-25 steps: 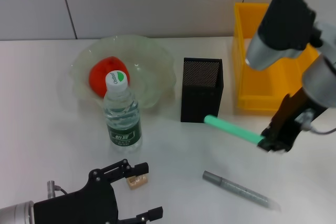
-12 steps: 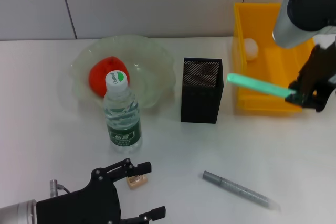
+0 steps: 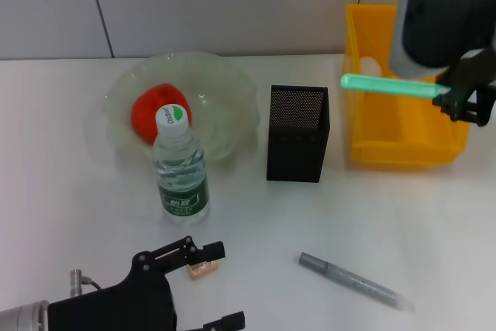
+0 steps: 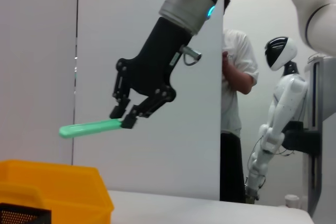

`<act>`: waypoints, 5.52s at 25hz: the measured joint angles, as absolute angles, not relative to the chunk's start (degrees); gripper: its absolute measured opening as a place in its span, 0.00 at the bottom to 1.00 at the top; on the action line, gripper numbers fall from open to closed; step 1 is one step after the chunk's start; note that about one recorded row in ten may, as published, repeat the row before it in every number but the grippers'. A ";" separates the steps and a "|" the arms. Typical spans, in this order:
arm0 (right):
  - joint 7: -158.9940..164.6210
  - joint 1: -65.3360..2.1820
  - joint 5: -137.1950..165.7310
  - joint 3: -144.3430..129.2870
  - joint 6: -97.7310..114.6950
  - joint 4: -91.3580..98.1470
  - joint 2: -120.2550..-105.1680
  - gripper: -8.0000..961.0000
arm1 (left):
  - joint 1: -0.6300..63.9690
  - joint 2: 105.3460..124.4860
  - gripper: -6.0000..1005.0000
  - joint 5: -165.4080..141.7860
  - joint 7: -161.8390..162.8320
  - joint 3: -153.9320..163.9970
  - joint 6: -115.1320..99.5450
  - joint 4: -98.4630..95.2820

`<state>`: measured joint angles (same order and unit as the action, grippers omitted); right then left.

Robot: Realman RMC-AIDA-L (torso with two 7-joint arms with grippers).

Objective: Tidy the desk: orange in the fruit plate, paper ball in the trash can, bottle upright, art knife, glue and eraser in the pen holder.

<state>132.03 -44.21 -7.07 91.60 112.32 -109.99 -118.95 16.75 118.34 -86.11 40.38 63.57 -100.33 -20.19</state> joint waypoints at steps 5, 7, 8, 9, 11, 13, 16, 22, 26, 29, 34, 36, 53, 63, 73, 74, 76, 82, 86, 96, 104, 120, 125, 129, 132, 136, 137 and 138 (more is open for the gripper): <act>131.00 -44.53 1.10 83.41 109.67 -109.39 -119.18 0.18 | 15.96 118.38 0.80 -85.90 40.09 63.34 -100.36 -20.17; 130.98 -44.83 1.71 81.32 108.97 -108.71 -119.20 0.18 | 15.47 118.48 0.80 -85.83 39.81 63.07 -100.37 -20.17; 130.97 -45.10 1.77 80.70 108.75 -108.32 -119.22 0.18 | 15.39 118.49 0.80 -85.83 39.79 63.01 -100.37 -20.15; 130.91 -45.39 1.81 80.39 108.43 -107.88 -119.24 0.18 | 15.34 118.51 0.80 -85.82 39.78 62.96 -100.38 -20.10; 130.34 -45.77 1.91 79.87 107.78 -107.08 -119.26 0.18 | 15.24 118.51 0.80 -85.81 39.78 62.94 -100.38 -19.93; 129.06 -45.80 2.40 79.05 106.94 -106.57 -119.27 0.18 | 15.19 118.51 0.80 -85.80 39.78 62.89 -100.38 -19.72; 127.41 -45.14 5.09 76.38 104.42 -105.74 -119.27 0.18 | 15.22 118.49 0.80 -85.76 39.78 62.71 -100.25 -19.46; 123.73 -43.33 7.86 72.87 98.04 -103.05 -119.29 0.18 | 15.23 118.48 0.80 -85.20 39.78 62.48 -100.15 -19.42; 122.10 -43.54 7.90 71.88 94.81 -100.62 -119.33 0.18 | 15.21 118.53 0.80 -84.70 39.79 62.46 -100.28 -19.36; 119.13 -43.20 7.96 71.10 92.15 -99.22 -119.34 0.18 | 15.20 118.55 0.80 -84.61 39.86 62.08 -100.29 -19.06; 114.44 -42.90 8.00 70.75 89.53 -96.87 -119.36 0.18 | 15.20 118.57 0.80 -84.60 39.85 61.73 -100.31 -18.69; 112.61 -42.84 7.98 70.74 89.21 -96.42 -119.36 0.18 | 15.20 118.57 0.80 -84.55 39.85 61.70 -100.31 -18.69; 112.22 -46.88 8.95 66.81 83.29 -85.73 -119.79 0.20 | 15.68 118.67 0.80 -84.27 39.83 61.86 -100.32 -18.63; 113.87 -49.52 8.66 65.21 82.45 -83.29 -119.90 0.21 | 15.51 118.74 0.80 -84.29 39.81 61.71 -100.32 -18.54; 115.29 -50.56 8.41 62.30 83.13 -82.15 -119.88 0.22 | 15.26 118.74 0.80 -84.29 39.81 61.79 -100.25 -18.54; 115.40 -50.65 8.40 62.14 83.20 -81.95 -119.88 0.22 | 15.22 118.74 0.80 -84.29 39.81 61.76 -100.27 -18.54; 115.59 -50.75 8.37 62.10 83.34 -81.94 -119.88 0.22 | 15.22 118.74 0.80 -84.29 39.81 61.75 -100.27 -18.51; 116.45 -51.22 8.12 61.12 84.62 -82.10 -119.88 0.23 | 15.20 118.64 0.80 -84.29 39.66 61.69 -100.19 -17.77; 116.44 -51.21 7.08 60.40 86.02 -82.15 -119.88 0.23 | 15.12 118.64 0.80 -84.29 39.26 61.34 -100.15 -17.71; 117.11 -51.23 6.81 59.72 87.66 -83.33 -119.88 0.24 | 14.86 118.52 0.80 -84.29 39.23 61.25 -100.37 -17.71; 118.43 -51.20 6.72 61.22 86.89 -85.71 -119.88 0.43 | 14.68 118.47 0.80 -84.29 39.19 61.30 -100.46 -17.75; 116.36 -33.33 -26.67 97.01 86.13 -107.77 -119.26 0.60 | 14.58 118.29 0.80 -84.31 39.20 61.25 -101.18 -18.33; 107.17 -19.61 -53.84 111.50 85.23 -105.86 -119.45 0.63 | 14.58 118.22 0.80 -84.28 39.20 61.03 -101.20 -18.69; 89.33 -5.91 -81.19 113.79 81.62 -94.44 -119.60 0.66 | 14.87 118.21 0.80 -84.27 37.85 60.16 -101.15 -19.16; 81.79 -2.47 -87.61 113.02 81.13 -88.32 -119.70 0.68 | 15.20 118.20 0.80 -84.27 37.66 60.05 -100.98 -19.25; 65.22 0.54 -97.89 112.02 81.87 -69.94 -119.78 0.73 | 14.77 118.06 0.80 -84.29 39.44 58.66 -101.76 -21.50; 65.22 0.54 -97.89 112.02 81.87 -69.94 -119.78 0.74 | 14.77 118.06 0.80 -84.29 39.44 58.66 -101.76 -21.50; 61.74 0.56 -99.80 112.03 82.22 -65.86 -119.76 0.75 | 14.46 118.05 0.80 -84.29 40.44 58.49 -101.81 -22.40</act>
<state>61.74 0.56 -99.80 112.03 82.22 -65.86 -119.76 14.46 118.05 -84.29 40.44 58.49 -101.82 -22.40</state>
